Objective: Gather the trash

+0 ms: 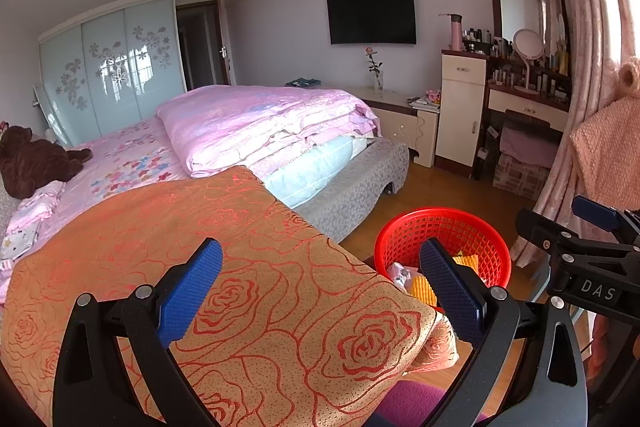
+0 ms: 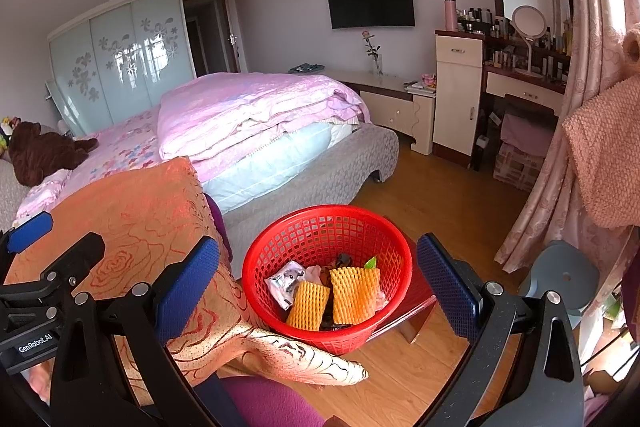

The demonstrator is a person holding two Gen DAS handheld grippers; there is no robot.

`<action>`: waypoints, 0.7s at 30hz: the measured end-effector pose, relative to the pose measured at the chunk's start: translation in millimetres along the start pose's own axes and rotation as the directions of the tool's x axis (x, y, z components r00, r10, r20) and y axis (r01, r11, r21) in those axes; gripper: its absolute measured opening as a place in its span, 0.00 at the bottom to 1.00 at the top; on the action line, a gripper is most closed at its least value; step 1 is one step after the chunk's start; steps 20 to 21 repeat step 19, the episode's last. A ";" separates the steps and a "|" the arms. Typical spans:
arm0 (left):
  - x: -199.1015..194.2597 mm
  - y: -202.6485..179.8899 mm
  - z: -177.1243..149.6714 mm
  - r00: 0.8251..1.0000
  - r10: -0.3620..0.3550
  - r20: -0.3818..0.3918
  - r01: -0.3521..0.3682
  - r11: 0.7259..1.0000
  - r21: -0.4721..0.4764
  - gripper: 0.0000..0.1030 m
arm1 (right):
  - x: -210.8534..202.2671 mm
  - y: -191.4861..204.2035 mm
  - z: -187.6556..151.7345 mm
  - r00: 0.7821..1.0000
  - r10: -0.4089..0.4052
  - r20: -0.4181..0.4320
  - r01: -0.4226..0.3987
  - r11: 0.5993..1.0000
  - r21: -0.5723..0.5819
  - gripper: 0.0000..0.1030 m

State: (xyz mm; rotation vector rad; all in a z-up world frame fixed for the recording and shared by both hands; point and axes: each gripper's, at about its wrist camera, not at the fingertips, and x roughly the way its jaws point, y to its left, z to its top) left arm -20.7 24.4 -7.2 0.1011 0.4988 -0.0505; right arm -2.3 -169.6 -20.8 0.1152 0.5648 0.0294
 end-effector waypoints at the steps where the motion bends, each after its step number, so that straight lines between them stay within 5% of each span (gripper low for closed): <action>1: -0.1 -0.3 -0.6 1.000 -0.001 0.000 0.001 1.000 0.002 0.93 | 0.0 0.1 0.1 1.000 0.000 0.000 0.000 1.000 0.000 0.93; 21: -4.0 24.4 -7.0 0.999 -0.023 -0.046 0.021 0.999 -0.044 0.93 | 11.0 13.3 -13.7 0.998 0.028 -0.052 -0.030 0.999 -0.027 0.93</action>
